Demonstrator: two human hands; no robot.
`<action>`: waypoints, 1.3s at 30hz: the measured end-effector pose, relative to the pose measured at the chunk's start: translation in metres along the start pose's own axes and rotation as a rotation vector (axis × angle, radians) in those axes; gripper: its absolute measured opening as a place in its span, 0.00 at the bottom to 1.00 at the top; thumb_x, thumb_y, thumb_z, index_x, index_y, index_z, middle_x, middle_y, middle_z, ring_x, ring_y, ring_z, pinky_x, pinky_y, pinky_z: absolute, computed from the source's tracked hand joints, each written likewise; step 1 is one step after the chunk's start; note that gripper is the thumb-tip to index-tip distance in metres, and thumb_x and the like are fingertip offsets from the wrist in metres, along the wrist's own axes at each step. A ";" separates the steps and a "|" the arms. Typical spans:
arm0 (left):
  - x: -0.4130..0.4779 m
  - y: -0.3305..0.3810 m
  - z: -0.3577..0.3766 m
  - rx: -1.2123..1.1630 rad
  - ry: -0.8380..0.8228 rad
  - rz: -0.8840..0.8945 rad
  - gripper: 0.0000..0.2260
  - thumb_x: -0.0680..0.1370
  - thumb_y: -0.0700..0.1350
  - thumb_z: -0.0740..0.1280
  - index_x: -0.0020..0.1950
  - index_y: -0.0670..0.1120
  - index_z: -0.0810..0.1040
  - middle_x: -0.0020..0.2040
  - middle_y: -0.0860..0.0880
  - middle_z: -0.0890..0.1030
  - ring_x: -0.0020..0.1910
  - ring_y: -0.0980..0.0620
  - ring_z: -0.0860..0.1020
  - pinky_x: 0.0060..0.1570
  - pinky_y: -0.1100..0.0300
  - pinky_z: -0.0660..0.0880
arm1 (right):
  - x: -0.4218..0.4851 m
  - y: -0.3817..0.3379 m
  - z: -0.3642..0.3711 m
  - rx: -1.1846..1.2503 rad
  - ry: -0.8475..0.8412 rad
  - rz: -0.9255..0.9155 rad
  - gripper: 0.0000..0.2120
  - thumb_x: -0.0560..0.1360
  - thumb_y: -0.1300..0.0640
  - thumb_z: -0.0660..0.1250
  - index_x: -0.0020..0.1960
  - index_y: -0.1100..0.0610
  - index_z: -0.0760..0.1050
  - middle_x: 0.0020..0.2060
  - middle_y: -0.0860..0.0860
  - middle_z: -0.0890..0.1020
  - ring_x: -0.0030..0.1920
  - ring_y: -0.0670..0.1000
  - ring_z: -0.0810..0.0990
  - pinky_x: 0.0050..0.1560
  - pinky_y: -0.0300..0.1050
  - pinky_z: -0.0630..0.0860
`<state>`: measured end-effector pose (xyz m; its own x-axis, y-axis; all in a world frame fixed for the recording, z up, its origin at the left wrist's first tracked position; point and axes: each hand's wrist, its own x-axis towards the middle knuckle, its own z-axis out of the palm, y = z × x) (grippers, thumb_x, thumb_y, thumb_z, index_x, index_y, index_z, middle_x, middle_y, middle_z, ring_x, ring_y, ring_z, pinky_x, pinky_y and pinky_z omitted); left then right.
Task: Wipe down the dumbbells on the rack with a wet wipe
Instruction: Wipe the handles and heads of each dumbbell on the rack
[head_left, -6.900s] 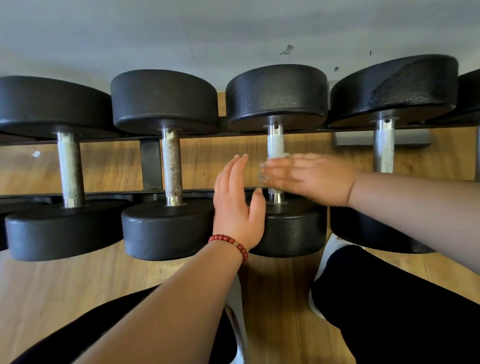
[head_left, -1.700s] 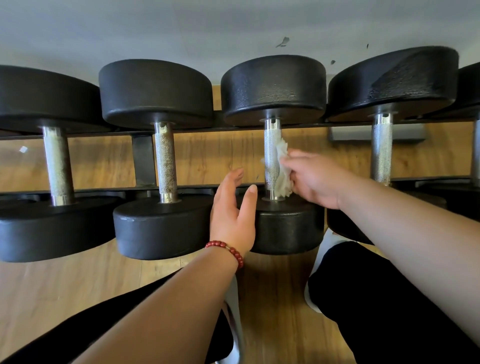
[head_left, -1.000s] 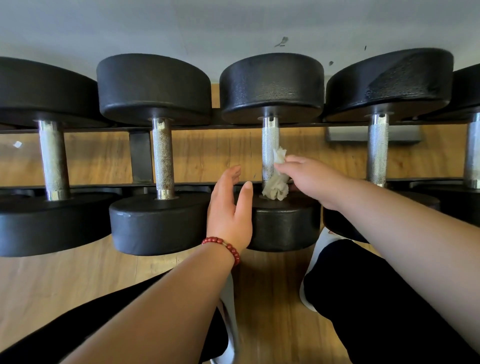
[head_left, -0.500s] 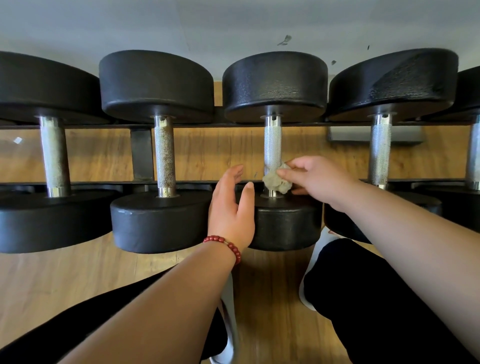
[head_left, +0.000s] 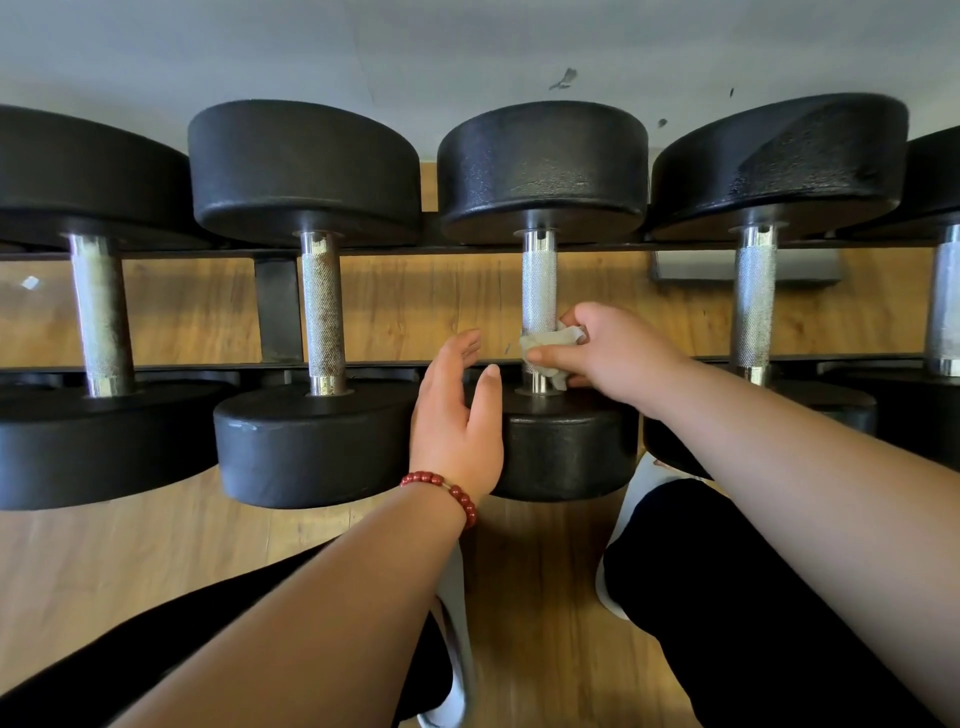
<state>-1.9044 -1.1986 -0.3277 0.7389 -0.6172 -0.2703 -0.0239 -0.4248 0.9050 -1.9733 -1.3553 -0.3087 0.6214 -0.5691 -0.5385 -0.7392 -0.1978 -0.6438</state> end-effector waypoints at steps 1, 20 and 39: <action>0.000 0.000 0.000 -0.001 -0.002 0.000 0.17 0.82 0.48 0.59 0.72 0.53 0.68 0.69 0.56 0.72 0.68 0.59 0.69 0.70 0.50 0.67 | 0.001 -0.001 0.000 0.023 0.014 0.003 0.24 0.71 0.47 0.74 0.62 0.56 0.72 0.52 0.49 0.80 0.47 0.45 0.80 0.42 0.37 0.79; -0.001 0.000 0.000 -0.003 -0.003 0.003 0.17 0.82 0.47 0.59 0.72 0.53 0.67 0.69 0.56 0.72 0.68 0.60 0.69 0.70 0.51 0.67 | 0.018 -0.010 -0.007 0.428 -0.129 0.131 0.19 0.66 0.57 0.76 0.54 0.54 0.74 0.51 0.53 0.83 0.50 0.49 0.83 0.51 0.43 0.80; 0.000 -0.001 0.001 -0.008 0.002 -0.001 0.17 0.82 0.47 0.59 0.71 0.54 0.68 0.68 0.57 0.72 0.68 0.60 0.69 0.70 0.51 0.68 | 0.025 -0.025 -0.013 0.603 -0.108 0.127 0.13 0.71 0.60 0.73 0.52 0.56 0.74 0.50 0.55 0.84 0.44 0.49 0.85 0.45 0.43 0.81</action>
<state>-1.9050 -1.1987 -0.3285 0.7405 -0.6152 -0.2707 -0.0174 -0.4202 0.9073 -1.9428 -1.3752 -0.2989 0.5844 -0.4683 -0.6627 -0.5519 0.3694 -0.7477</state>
